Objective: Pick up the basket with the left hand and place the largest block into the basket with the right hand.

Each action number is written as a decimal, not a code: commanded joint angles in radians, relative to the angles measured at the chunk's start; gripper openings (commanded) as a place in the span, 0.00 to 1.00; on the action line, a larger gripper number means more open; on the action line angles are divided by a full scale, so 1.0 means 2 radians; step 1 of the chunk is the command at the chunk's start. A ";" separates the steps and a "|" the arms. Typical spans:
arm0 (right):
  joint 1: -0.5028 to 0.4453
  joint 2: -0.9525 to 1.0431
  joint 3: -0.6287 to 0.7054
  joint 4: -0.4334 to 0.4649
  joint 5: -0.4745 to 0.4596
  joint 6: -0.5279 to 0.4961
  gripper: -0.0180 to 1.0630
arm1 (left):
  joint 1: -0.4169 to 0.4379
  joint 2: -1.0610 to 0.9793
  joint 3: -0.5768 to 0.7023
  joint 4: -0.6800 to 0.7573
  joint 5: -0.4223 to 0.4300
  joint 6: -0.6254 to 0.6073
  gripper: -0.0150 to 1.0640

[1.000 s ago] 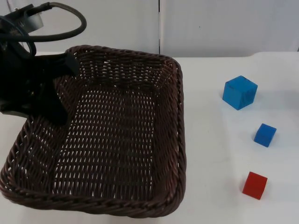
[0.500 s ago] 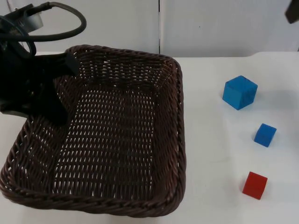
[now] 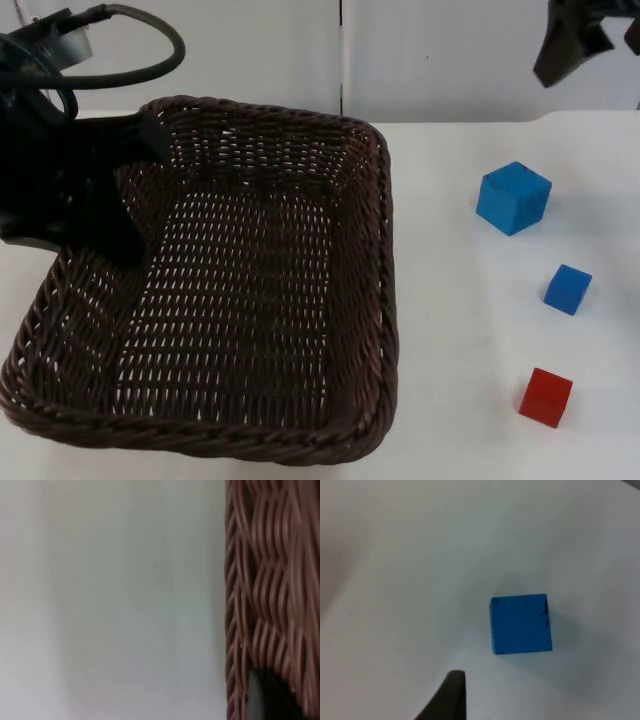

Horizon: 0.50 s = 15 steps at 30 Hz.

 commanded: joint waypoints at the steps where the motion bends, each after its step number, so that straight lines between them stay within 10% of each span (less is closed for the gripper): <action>1: 0.003 0.010 -0.004 0.003 -0.015 -0.009 0.99 | 0.000 -0.007 0.000 -0.018 -0.006 -0.001 0.01; 15: 0.003 0.104 -0.004 0.057 -0.083 -0.050 0.99 | 0.000 -0.007 0.000 -0.018 -0.007 -0.001 0.01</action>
